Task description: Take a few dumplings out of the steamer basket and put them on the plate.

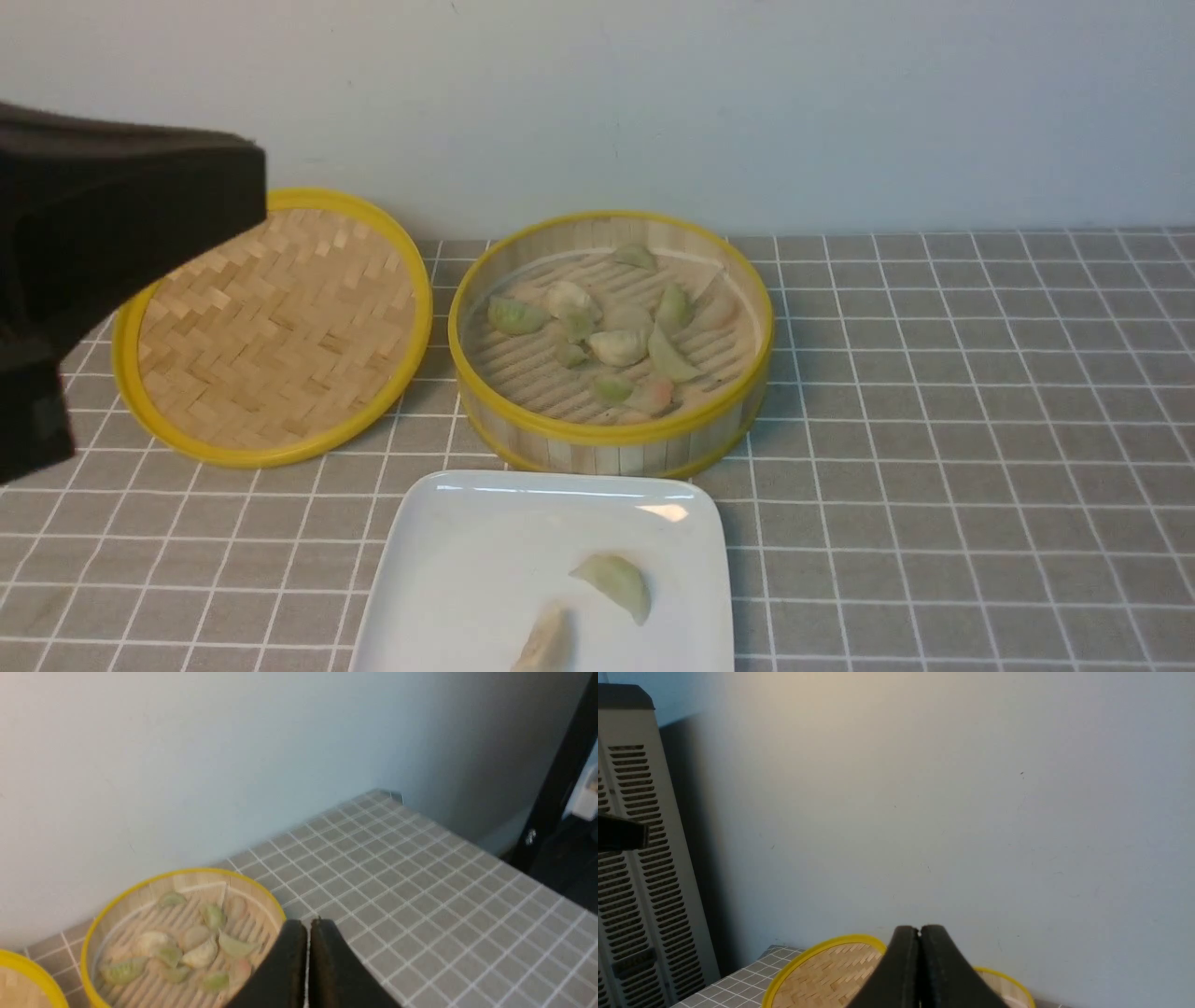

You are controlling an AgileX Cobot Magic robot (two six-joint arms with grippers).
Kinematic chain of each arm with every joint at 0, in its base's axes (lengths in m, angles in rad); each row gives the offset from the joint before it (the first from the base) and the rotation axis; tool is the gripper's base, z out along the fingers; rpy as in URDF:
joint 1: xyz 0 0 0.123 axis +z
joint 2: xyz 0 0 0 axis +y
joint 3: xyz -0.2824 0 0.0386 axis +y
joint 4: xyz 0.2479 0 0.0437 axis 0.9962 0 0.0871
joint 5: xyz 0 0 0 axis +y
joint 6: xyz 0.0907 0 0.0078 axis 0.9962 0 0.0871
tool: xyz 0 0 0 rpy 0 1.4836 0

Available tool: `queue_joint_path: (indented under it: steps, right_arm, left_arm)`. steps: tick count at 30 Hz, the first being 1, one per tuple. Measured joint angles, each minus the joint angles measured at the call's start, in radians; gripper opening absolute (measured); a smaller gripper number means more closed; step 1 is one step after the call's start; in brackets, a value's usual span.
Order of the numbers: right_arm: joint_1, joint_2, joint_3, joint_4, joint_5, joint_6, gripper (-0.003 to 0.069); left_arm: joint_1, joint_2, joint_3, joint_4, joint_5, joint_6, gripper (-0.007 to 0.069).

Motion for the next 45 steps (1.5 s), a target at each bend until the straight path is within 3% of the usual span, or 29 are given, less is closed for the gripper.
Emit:
queue_joint_path:
  steps: [5,18,24,30,35,39,45]
  right_arm:
    - [0.0,0.0,0.0,0.0,0.0,0.0,-0.0015]
    - [0.0,0.0,0.0,0.0,0.0,0.0,-0.0015]
    - [0.0,0.0,0.0,0.0,0.0,0.0,-0.0015]
    - [0.0,0.0,0.0,-0.001,0.0,0.0,-0.0015]
    - [0.0,0.0,0.0,-0.001,0.0,0.0,-0.0015]
    - [0.0,0.0,0.0,-0.001,0.0,0.0,-0.0015]
    - [0.0,0.0,0.0,-0.001,0.0,0.0,-0.0015]
  left_arm:
    - [0.0,-0.11,0.125,-0.07,-0.096,0.0,-0.0005]
    - [0.0,-0.15,0.159,-0.08,-0.085,0.035,-0.0005]
    - [0.0,-0.158,0.202,0.01,-0.113,0.12,-0.0005]
    - [0.014,-0.231,0.387,0.169,-0.289,0.082,-0.0005]
    - [0.167,-0.394,0.656,0.212,-0.442,-0.026,-0.0005]
    - [0.315,-0.537,0.838,0.214,-0.458,-0.121,-0.0005]
    - [0.447,-0.674,0.993,0.22,-0.453,-0.181,-0.0005]
